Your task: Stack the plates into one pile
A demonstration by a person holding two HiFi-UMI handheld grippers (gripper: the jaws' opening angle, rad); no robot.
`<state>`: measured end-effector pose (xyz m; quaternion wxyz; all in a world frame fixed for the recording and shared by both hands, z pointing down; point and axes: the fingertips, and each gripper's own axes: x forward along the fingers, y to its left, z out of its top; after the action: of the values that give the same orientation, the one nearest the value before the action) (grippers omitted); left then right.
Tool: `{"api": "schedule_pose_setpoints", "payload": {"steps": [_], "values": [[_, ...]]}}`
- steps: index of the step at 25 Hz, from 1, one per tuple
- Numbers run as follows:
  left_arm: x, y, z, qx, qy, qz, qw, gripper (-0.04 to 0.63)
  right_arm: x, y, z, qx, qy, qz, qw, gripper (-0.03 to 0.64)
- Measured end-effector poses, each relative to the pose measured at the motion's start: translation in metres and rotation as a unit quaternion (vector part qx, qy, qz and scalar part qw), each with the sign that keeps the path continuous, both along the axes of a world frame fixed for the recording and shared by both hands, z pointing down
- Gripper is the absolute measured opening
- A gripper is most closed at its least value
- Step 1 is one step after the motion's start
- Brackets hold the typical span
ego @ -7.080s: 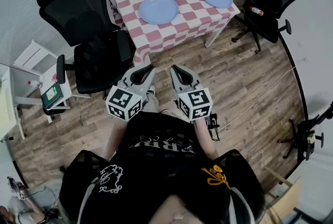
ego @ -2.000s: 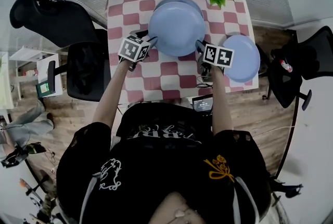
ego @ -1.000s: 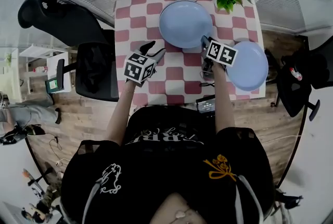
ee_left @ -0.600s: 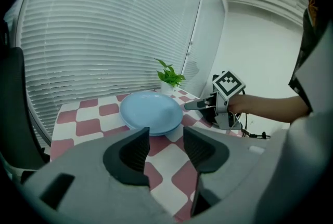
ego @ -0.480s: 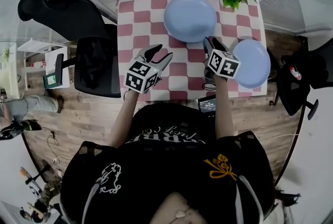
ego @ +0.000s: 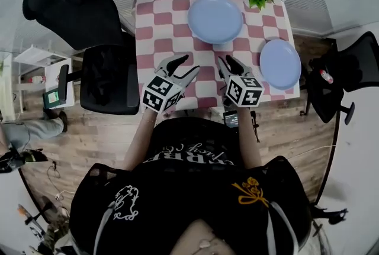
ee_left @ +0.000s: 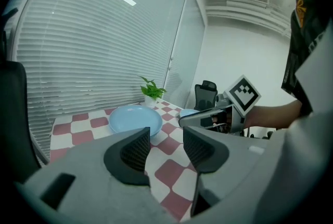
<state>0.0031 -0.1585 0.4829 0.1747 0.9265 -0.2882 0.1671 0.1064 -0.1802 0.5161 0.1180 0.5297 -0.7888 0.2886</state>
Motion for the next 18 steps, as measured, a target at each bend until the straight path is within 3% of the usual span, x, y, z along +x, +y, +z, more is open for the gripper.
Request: {"api": "schedule_pose_setpoints", "payload": {"steps": [5, 13, 18], "values": [[-0.010, 0.031, -0.009, 0.010, 0.012, 0.032, 0.9994, 0.209, -0.020, 0.039, -0.007, 0.007, 0.014, 0.007, 1.000, 0.108], [-0.010, 0.081, 0.003, -0.009, 0.017, 0.077, 0.9968, 0.209, -0.025, 0.098, -0.011, 0.017, 0.039, 0.031, 0.999, 0.058], [0.006, 0.098, -0.002, 0.000, 0.022, 0.096, 0.9951, 0.207, -0.015, 0.115, -0.012, 0.012, 0.005, 0.052, 0.999, 0.055]]}}
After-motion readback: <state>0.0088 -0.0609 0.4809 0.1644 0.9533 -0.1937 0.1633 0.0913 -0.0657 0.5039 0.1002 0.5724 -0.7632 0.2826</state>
